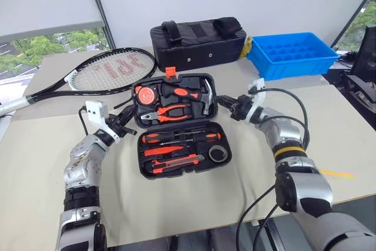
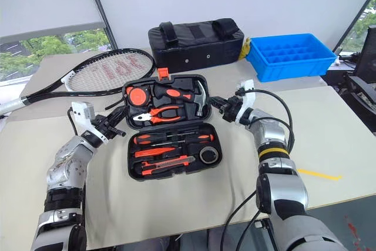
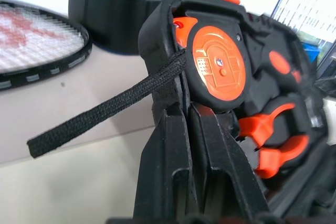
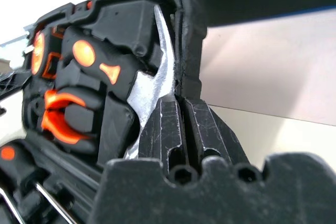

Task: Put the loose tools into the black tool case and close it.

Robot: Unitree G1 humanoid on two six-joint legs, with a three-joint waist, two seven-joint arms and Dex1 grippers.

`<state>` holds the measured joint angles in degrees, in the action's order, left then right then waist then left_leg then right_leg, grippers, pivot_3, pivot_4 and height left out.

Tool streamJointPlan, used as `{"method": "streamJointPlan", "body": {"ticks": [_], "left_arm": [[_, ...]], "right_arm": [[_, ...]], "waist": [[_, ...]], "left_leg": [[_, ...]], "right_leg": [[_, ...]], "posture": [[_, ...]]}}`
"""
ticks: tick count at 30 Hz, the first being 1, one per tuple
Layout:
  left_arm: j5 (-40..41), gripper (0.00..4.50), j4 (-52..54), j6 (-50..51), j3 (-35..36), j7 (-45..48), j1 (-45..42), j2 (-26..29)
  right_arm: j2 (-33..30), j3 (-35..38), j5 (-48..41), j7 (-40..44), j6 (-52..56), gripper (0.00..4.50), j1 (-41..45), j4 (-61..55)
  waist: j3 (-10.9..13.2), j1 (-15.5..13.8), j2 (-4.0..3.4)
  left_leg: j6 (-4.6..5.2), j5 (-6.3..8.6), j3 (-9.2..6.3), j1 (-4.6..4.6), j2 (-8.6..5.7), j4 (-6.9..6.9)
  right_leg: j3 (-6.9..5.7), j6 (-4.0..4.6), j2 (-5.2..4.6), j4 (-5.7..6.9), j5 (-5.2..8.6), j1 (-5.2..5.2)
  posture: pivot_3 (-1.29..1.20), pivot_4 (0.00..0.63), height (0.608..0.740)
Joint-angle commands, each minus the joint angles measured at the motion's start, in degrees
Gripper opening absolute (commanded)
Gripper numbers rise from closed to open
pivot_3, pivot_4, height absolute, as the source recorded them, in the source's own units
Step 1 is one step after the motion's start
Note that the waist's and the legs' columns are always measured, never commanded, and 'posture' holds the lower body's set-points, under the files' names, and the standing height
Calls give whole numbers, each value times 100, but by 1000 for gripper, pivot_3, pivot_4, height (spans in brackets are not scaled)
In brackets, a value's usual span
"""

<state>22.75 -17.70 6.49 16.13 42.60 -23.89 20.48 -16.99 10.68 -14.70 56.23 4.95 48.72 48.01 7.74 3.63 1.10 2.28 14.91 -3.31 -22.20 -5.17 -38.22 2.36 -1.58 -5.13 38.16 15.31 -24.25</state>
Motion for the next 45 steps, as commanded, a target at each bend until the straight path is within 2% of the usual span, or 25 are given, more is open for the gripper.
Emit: {"method": "streamJointPlan", "body": {"ticks": [1, 16, 17, 20, 26, 27, 29, 32, 33, 35, 37, 42, 45], "left_arm": [[-555, 0, -210, -977, -262, 70, 55, 196], [-1996, 0, -809, -4388, -585, -789, 638, 559], [-2099, 0, -877, -4634, -621, -837, 698, 618], [-2951, 0, -1234, -6312, -983, -876, 967, 1101], [-3663, 0, -1829, -7475, -736, -1743, 1004, 1633], [-3885, 566, -1870, -7722, -667, -1899, 1042, 1744], [-4402, 942, -1887, -8254, -556, -2164, 1100, 1920], [-5282, 1986, -1683, -9001, -197, -2451, 1192, 2055], [-5623, 2193, -1568, -9282, -23, -2501, 1238, 2074], [-6099, 2973, -1525, -9561, 151, -2654, 1318, 2117], [-6405, 3542, -1705, -9667, 239, -2851, 1407, 2237], [-7553, 3542, -2074, -9629, 312, -3721, 1682, 2726], [-8009, 3542, -2468, -9084, 34, -4567, 1694, 3113]], "right_arm": [[31, -162, 64, 397, -1375, 101, -322, -358], [-129, -531, 294, 612, -3266, 101, -856, -488], [-176, -569, 361, 629, -3481, 101, -907, -440], [-360, -648, 498, 703, -4246, 101, -1102, -307], [-847, -822, 892, 665, -6178, 101, -1218, 33], [-933, -843, 944, 635, -6476, 607, -1220, 133], [-1124, -900, 1204, 420, -6913, 1025, -1183, 356], [-1374, -1012, 1393, 273, -7420, 2018, -1189, 668], [-1500, -1052, 1482, 238, -7585, 2249, -1229, 776], [-1718, -1080, 1480, 255, -7529, 2310, -1341, 1015], [-1846, -1134, 1289, 455, -7325, 2310, -1440, 1102], [-2130, -1178, 695, 1363, -6138, 2310, -1890, 826], [-2252, -1243, -23, 1951, -4424, 2310, -2511, -489]], "waist": [[-1, 14, 0], [-1, 36, 0], [-1, 33, 0], [-1, 28, 0], [0, -52, 0], [0, -57, 0], [0, -69, 0], [0, -104, 0], [0, -113, 0], [1, -123, 0], [1, -142, 1], [1, -132, 0], [2, -134, 4]], "left_leg": [[0, 0, 3, 4, 0, 1], [5, 3, 18, 48, 1, 2], [5, 4, 18, 53, 1, 3], [31, 19, 20, 70, 0, 9], [55, 34, 40, 92, -8, 29], [55, 34, 44, 92, -7, 29], [55, 34, 44, 94, -5, 32], [55, 34, 49, 99, -5, 36], [56, 34, 51, 99, -5, 36], [59, 36, 57, 99, -6, 36], [63, 38, 57, 99, -6, 36], [67, 41, 56, 107, -1, 46], [70, 42, 60, 113, -1, 46]], "right_leg": [[-1, 0, 1, -2, 0, 3], [1, 12, 5, -6, -7, 9], [0, 13, 6, -5, -8, 9], [-1, 16, 6, -7, -9, 14], [-1, 18, -1, -9, -11, 17], [-1, 19, 0, -7, -12, 13], [-2, 20, 0, -6, -12, 13], [-2, 21, -2, -9, -13, 16], [-1, 21, -4, -10, -13, 17], [0, 21, -6, -13, -13, 18], [-2, 21, -8, -15, -13, 20], [2, 21, -11, -17, -13, 29], [1, 21, -14, -17, -13, 38]], "posture": [[0, 150, 740], [0, 150, 740], [0, 150, 740], [0, 150, 740], [0, 150, 740], [0, 150, 740], [0, 150, 740], [0, 150, 740], [0, 150, 740], [0, 150, 740], [0, 150, 740], [0, 150, 740], [0, 150, 740]]}}
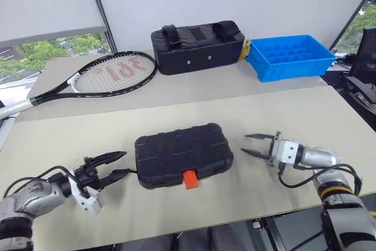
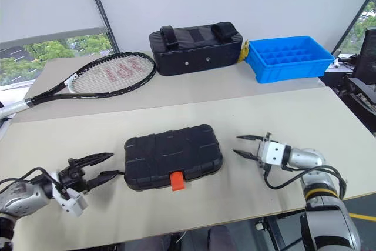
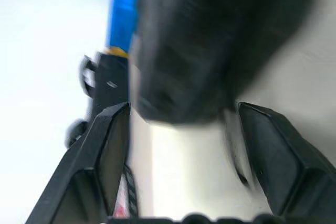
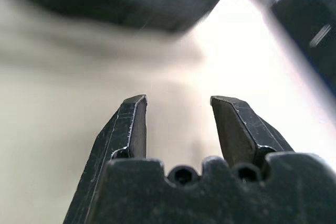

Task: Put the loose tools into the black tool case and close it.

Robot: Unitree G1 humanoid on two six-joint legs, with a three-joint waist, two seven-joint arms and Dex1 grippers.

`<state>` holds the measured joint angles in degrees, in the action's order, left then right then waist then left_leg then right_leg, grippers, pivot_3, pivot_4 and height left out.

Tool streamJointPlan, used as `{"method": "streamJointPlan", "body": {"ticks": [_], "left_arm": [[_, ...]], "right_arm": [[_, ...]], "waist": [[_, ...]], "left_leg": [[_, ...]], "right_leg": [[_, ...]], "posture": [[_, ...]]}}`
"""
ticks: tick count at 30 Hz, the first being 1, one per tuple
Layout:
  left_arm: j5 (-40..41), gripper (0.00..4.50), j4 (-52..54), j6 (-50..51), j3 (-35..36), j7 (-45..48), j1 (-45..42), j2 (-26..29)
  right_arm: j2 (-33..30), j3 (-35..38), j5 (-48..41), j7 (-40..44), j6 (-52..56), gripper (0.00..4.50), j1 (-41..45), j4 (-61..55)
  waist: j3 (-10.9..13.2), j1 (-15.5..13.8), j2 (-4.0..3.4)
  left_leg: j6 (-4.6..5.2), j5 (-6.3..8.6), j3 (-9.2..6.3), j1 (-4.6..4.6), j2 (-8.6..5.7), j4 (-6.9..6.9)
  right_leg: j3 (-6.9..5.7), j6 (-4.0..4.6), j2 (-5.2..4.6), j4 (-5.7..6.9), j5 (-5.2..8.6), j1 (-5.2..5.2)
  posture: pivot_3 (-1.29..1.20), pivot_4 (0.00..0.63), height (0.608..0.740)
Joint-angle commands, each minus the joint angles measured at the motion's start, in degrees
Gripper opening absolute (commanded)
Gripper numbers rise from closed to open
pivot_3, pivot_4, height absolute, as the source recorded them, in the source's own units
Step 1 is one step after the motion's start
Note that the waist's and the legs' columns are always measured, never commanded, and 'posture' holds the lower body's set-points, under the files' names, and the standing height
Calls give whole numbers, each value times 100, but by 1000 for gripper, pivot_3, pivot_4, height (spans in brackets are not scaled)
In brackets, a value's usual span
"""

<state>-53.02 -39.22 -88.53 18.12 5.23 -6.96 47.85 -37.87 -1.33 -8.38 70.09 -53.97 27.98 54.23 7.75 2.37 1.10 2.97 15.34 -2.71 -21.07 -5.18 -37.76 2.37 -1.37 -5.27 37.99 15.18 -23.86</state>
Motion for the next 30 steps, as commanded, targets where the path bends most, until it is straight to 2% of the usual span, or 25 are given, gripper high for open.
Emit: {"method": "streamJointPlan", "body": {"ticks": [1, 3, 4, 6, 7, 9, 11, 15, 17, 21, 25, 30], "left_arm": [[-380, 3542, -552, 598, -278, -986, -79, 469], [254, 3542, -1348, 916, -580, -765, -408, 537], [820, 3542, -1847, 1040, -774, -183, -608, 493], [2743, 3542, -2286, 1546, -910, 1592, -893, 171], [3659, 3542, -2186, 1971, -886, 2405, -943, 23], [5616, 3542, -1367, 3741, -577, 4123, -1121, -381], [6776, 3542, -537, 5068, -532, 5194, -1194, -540], [7811, 3542, 1086, 7045, -794, 5977, -1121, -600], [8478, 3542, 2356, 8508, -1094, 6298, -1008, -459], [9428, 3542, 3699, 10258, -1099, 6290, -1024, -335], [9742, 3542, 4294, 11130, -1195, 6297, -1237, -309], [9329, 3542, 4315, 11238, -1461, 6101, -1603, -578]], "right_arm": [[-291, -155, -950, 755, 2216, 2310, -784, -1862], [-569, -385, -1533, 940, 3661, 2310, -1498, -3487], [-665, -450, -1765, 926, 4257, 2310, -1762, -4145], [-890, -613, -1956, 896, 5106, 2310, -2104, -5113], [-971, -653, -1982, 852, 5433, 2310, -2203, -5453], [-990, -768, -1916, 697, 5873, 2310, -2248, -5912], [-902, -848, -1798, 491, 6248, 2310, -2159, -6098], [-482, -1065, -1441, 125, 6381, 2310, -1856, -6054], [-150, -1112, -1321, -120, 6438, 2310, -1575, -5918], [289, -1002, -1104, -479, 6345, 2310, -1091, -5532], [710, -852, -852, -953, 6130, 2310, -466, -4962], [1326, -783, -226, -1833, 5486, 2310, 551, -3739]], "waist": [[1, -28, 3], [0, -97, -1], [-1, -138, -3], [-4, -174, -21], [-5, -176, -28], [-5, -176, -27], [-1, -171, -4], [-4, -141, 25], [-4, -136, 25], [-1, -95, 22], [-1, -85, 22], [2, -61, 20]], "left_leg": [[0, 0, -7, 1, 1, -1], [1, 1, -11, 8, 4, -1], [1, 1, -15, 6, 5, -1], [1, 1, -14, 1, 7, -6], [0, 1, -11, -1, 5, -11], [0, 1, -5, -1, 4, -23], [0, 1, -14, -9, 9, -57], [-2, 0, -18, -9, 19, -68], [-2, 0, -17, -10, 18, -66], [-3, 0, -16, -12, 18, -61], [-12, -5, -17, -12, 21, -53], [-30, -17, -17, -12, 21, -52]], "right_leg": [[1, 0, -1, -2, 0, 8], [-3, 0, -2, 0, 0, 17], [-8, 0, -1, 0, 0, 16], [-39, 0, 0, 4, 0, 9], [-52, 0, -5, 5, 0, 9], [-81, 3, -21, 6, -6, 6], [-138, 3, -29, 2, -25, 5], [-151, 13, -25, -2, -38, 9], [-143, 13, -25, 0, -38, 8], [-130, 14, -19, 0, -38, -3], [-125, 21, -8, 1, -42, -13], [-117, 42, 2, 0, -57, -21]], "posture": [[0, 150, 740], [0, 150, 740], [0, 150, 740], [0, 150, 740], [0, 150, 740], [0, 150, 740], [0, 150, 740], [0, 150, 740], [0, 150, 740], [0, 150, 740], [0, 150, 740], [0, 150, 740]]}}
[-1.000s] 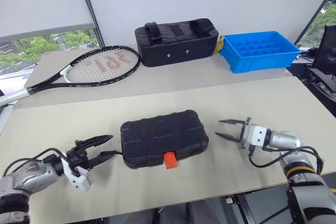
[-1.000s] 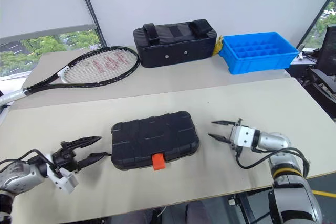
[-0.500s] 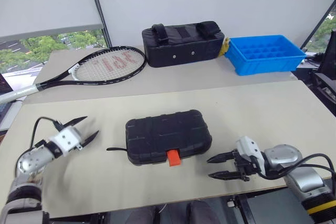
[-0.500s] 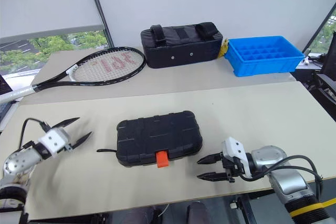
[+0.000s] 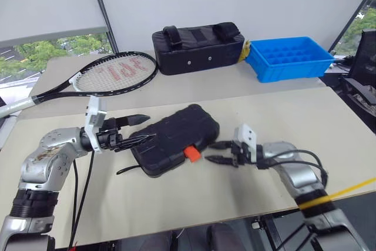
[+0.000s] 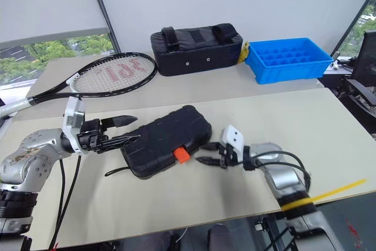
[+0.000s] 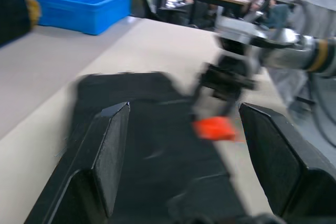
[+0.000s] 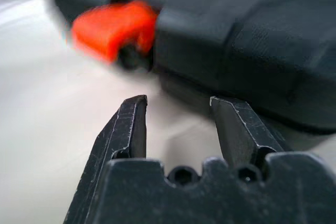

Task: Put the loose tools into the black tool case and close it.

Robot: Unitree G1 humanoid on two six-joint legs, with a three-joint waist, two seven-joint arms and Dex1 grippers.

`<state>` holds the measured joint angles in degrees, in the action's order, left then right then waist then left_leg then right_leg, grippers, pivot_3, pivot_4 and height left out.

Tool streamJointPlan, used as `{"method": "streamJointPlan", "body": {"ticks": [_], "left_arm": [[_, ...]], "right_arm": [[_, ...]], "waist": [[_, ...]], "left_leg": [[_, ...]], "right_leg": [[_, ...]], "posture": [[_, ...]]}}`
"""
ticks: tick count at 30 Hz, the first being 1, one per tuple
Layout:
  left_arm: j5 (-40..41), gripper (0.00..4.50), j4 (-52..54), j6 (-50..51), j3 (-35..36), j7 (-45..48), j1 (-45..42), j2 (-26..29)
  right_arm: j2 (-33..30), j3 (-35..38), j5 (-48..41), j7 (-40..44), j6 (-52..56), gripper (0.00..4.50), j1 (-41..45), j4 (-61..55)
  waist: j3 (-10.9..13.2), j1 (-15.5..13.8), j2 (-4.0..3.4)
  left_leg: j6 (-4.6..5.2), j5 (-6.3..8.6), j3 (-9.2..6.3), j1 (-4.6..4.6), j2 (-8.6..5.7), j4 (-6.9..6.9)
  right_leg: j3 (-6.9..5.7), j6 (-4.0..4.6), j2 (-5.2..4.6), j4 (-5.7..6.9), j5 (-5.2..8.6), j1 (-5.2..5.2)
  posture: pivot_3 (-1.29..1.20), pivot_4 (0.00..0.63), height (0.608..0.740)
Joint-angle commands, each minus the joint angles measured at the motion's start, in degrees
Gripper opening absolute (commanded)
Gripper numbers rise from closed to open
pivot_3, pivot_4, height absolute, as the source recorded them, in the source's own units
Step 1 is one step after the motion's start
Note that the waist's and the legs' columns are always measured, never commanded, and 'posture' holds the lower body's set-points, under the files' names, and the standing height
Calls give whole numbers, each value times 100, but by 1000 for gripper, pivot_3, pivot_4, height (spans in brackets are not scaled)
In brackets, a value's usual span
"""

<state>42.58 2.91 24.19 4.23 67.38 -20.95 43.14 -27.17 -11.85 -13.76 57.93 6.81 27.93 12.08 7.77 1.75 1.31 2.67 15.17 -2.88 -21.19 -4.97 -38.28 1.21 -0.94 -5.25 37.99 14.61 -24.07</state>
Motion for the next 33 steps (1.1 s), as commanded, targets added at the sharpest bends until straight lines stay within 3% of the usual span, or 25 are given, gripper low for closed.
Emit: {"method": "streamJointPlan", "body": {"ticks": [1, 5, 8, 14, 20, 26, 32, 33], "left_arm": [[-340, 3542, 54, -103, -115, -134, -257, -161], [-733, 3542, -70, -240, -251, -315, -387, -381], [-1059, 3542, -60, -238, -415, -556, -417, -536], [-1873, 3542, -202, -221, -886, -1101, -331, -812], [-2800, 3542, -403, -332, -1503, -1332, -182, -769], [-2881, 3542, -295, -162, -1505, -1589, -156, -950], [-2887, 3542, -175, -84, -1512, -1720, -80, -1026], [-2889, 3558, -166, -74, -1512, -1728, -77, -1026]], "right_arm": [[383, 281, 462, -844, -789, 2310, 766, 780], [658, 483, 683, -1411, -1159, 2310, 1347, 1604], [514, 573, 644, -1259, -1168, 2310, 1365, 1619], [-42, 612, 186, -577, -289, 2310, 771, 250], [-121, 439, -378, -433, 1055, 2310, 194, -1463], [-227, 103, -221, -460, 1665, 2310, -107, -1898], [-32, 7, 0, -993, 2161, 2310, -90, -2066], [-36, 2, 33, -1045, 2230, 2555, -69, -2090]], "waist": [[0, 6, 0], [0, 30, 0], [0, 23, 0], [0, -54, -1], [-5, -55, -9], [-7, -96, -11], [-7, -97, -11], [-7, -96, -11]], "left_leg": [[-3, -2, -1, 1, 0, 0], [-11, -7, -3, 0, 1, 8], [-12, -7, -5, -1, 0, 18], [-13, -7, -10, -19, -2, 21], [16, 11, -16, -6, -2, 33], [6, 4, -13, 20, -7, 36], [0, -2, -13, 57, -7, 36], [1, -1, -13, 66, -7, 36]], "right_leg": [[-1, 2, 1, 1, -2, 0], [0, 9, 5, 1, -6, -7], [-2, 9, 1, -2, -6, -9], [-7, 2, 0, -34, -7, -11], [16, -2, 4, -45, -9, -8], [44, -6, 5, -44, -13, 17], [48, -7, 7, -44, -14, 56], [49, -7, 8, -45, -14, 65]], "posture": [[0, 150, 740], [0, 150, 740], [0, 150, 740], [0, 150, 740], [0, 150, 740], [0, 150, 740], [0, 150, 740], [0, 150, 740]]}}
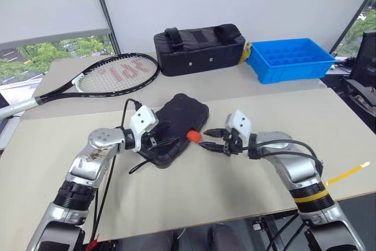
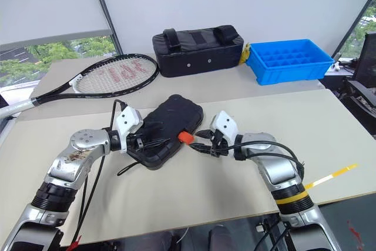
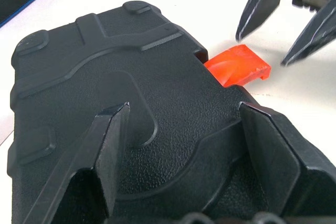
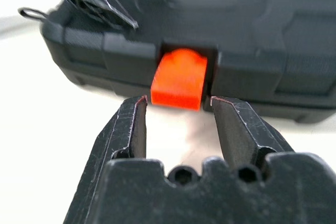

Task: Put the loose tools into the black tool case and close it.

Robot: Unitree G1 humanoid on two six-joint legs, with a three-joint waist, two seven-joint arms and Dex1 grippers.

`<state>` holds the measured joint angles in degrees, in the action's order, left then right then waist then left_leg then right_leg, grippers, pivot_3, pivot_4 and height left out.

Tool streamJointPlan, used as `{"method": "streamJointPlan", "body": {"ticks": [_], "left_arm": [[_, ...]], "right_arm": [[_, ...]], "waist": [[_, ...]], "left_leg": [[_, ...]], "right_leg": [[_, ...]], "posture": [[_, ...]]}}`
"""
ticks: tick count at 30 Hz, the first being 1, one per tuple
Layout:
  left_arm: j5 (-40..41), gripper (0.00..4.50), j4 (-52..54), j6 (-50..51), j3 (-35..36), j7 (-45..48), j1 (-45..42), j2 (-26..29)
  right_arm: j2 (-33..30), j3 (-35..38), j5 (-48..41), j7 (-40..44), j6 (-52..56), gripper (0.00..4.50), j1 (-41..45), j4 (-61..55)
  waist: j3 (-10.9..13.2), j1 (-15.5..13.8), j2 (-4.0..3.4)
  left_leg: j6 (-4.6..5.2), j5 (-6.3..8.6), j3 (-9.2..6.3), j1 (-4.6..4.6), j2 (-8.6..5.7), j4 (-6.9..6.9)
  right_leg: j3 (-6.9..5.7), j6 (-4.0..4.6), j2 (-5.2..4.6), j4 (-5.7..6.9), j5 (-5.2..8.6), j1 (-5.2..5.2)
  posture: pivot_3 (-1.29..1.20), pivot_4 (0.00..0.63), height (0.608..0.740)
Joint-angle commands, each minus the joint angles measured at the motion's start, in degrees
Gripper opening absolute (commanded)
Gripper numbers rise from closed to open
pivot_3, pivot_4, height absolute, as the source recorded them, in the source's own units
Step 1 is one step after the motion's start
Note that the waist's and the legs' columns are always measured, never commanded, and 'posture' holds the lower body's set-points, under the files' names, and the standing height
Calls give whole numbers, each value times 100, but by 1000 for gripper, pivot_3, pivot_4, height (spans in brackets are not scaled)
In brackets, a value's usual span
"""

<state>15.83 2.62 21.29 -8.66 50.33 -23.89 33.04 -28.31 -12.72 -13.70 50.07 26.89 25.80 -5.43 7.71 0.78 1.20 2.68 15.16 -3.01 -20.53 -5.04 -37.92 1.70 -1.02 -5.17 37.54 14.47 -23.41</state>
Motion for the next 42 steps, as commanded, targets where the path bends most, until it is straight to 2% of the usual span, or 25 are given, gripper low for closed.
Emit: {"method": "streamJointPlan", "body": {"ticks": [1, 3, 7, 13, 14, 15, 16, 19, 28, 42], "left_arm": [[-214, 3564, -130, 225, -221, -28, 218, -15], [-222, 3564, -133, 217, -217, -28, 233, -3], [-266, 3564, -188, 161, -230, -9, 236, 17], [-283, 3564, -203, 146, -222, -19, 232, 14], [-282, 3564, -198, 145, -216, -21, 240, 18], [-281, 3564, -193, 143, -210, -22, 252, 23], [-279, 3564, -187, 142, -203, -25, 263, 27], [-289, 3564, -188, 130, -190, -34, 296, 41], [-305, 3564, -148, 133, -139, -113, 383, 36], [-294, 3564, -117, 127, -115, -186, 494, 31]], "right_arm": [[64, 82, 50, -286, 275, 2810, 155, -360], [113, 109, 14, -388, 443, 3315, 165, -447], [184, 133, -199, -375, 769, 3315, 164, -677], [208, -20, -9, -538, 798, 3315, 150, -582], [221, -37, 14, -565, 799, 2803, 145, -562], [227, -53, 34, -592, 811, 2631, 141, -546], [224, -72, 58, -599, 808, 2202, 132, -528], [246, -95, 59, -588, 803, 1309, 98, -509], [329, -244, 172, -541, 757, 1296, 150, -273], [864, -280, 461, -722, 283, 1294, 475, 523]], "waist": [[0, 0, 0], [0, 1, 0], [0, -1, 0], [0, 0, 0], [0, -1, 0], [0, -1, 0], [0, 0, 0], [0, 8, 0], [0, 26, 0], [1, 44, -1]], "left_leg": [[2, 2, -1, 10, 0, 0], [6, 5, -1, 18, 0, 0], [10, 7, -2, 20, 0, 2], [13, 9, -4, 20, 0, 5], [13, 9, -5, 20, 0, 5], [13, 9, -5, 20, 1, 6], [13, 9, -5, 20, 1, 6], [13, 9, -5, 20, 1, 7], [13, 9, -4, 26, 2, 8], [12, 10, -4, 27, 3, 13]], "right_leg": [[2, -1, 0, -1, 0, 12], [2, -2, 0, -9, 1, 23], [1, -3, 0, -20, 0, 27], [1, -7, 0, -37, -2, 30], [1, -8, 0, -38, -2, 31], [1, -7, 0, -38, -2, 30], [1, -8, 0, -38, -2, 30], [2, -7, 0, -39, -2, 31], [1, -8, 1, -41, -2, 34], [3, -7, 5, -41, -3, 31]], "posture": [[0, 150, 740], [0, 150, 740], [0, 150, 740], [0, 150, 740], [0, 150, 740], [0, 150, 740], [0, 150, 740], [0, 150, 740], [0, 150, 740], [0, 150, 740]]}}
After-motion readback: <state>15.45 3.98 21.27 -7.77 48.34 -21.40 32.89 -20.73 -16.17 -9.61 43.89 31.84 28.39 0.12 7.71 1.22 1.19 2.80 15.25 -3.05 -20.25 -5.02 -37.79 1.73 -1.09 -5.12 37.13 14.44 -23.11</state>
